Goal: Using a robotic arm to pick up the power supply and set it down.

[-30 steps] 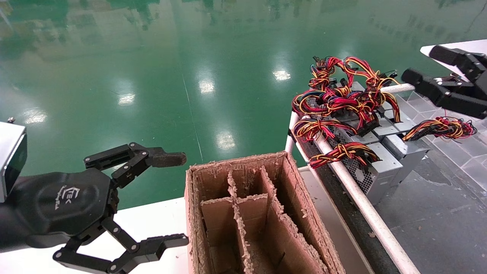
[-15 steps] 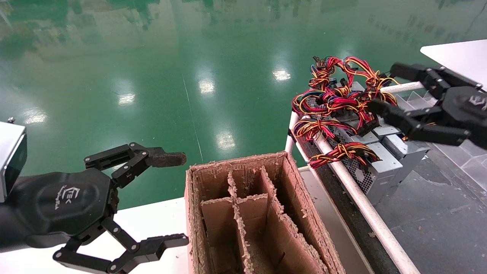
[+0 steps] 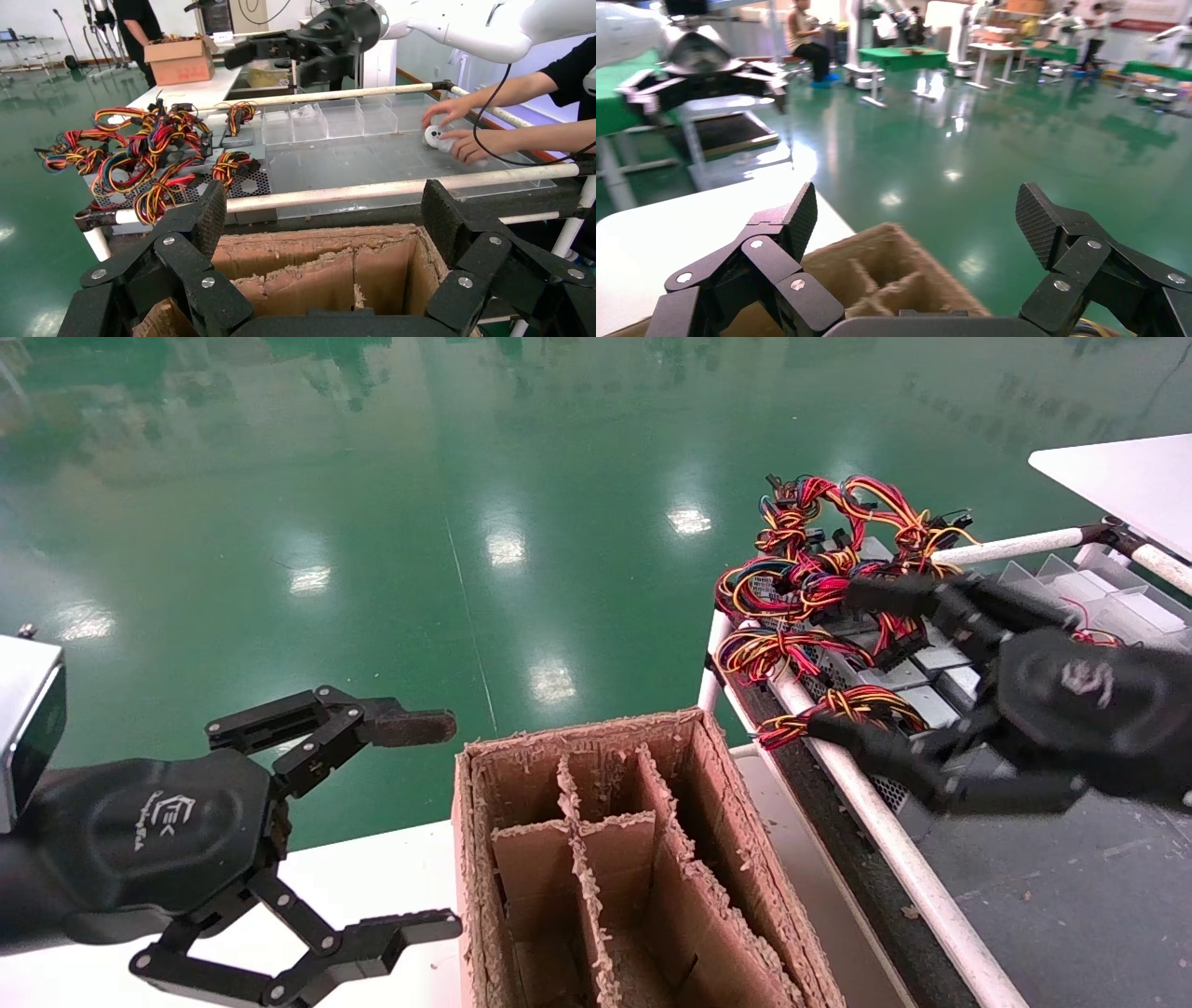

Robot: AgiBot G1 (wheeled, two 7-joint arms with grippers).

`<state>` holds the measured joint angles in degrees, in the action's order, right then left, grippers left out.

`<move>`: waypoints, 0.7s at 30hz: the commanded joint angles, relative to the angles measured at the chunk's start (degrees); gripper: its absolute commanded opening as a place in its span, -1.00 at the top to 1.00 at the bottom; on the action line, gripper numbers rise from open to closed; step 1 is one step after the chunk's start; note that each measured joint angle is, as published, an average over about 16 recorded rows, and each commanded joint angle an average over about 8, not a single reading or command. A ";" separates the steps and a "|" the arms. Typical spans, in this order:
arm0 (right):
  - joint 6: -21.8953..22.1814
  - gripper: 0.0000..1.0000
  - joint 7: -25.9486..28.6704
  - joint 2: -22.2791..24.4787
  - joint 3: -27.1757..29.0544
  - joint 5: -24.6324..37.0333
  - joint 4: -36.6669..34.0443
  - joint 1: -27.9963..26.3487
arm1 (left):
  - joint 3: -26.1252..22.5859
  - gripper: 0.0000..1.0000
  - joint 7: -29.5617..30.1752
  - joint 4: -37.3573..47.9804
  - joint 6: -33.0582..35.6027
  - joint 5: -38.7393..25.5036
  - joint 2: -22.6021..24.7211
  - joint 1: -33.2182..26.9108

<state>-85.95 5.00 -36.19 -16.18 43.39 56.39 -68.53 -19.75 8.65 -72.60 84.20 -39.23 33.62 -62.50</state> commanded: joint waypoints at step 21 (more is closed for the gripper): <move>0.22 -1.00 6.15 1.34 0.19 -1.74 19.14 7.81 | 0.00 -1.00 -0.01 0.02 -0.02 0.02 -0.02 0.01</move>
<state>-85.72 11.05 -34.89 -16.00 41.68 74.99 -60.96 -19.76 8.64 -72.58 84.18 -39.22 33.61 -62.49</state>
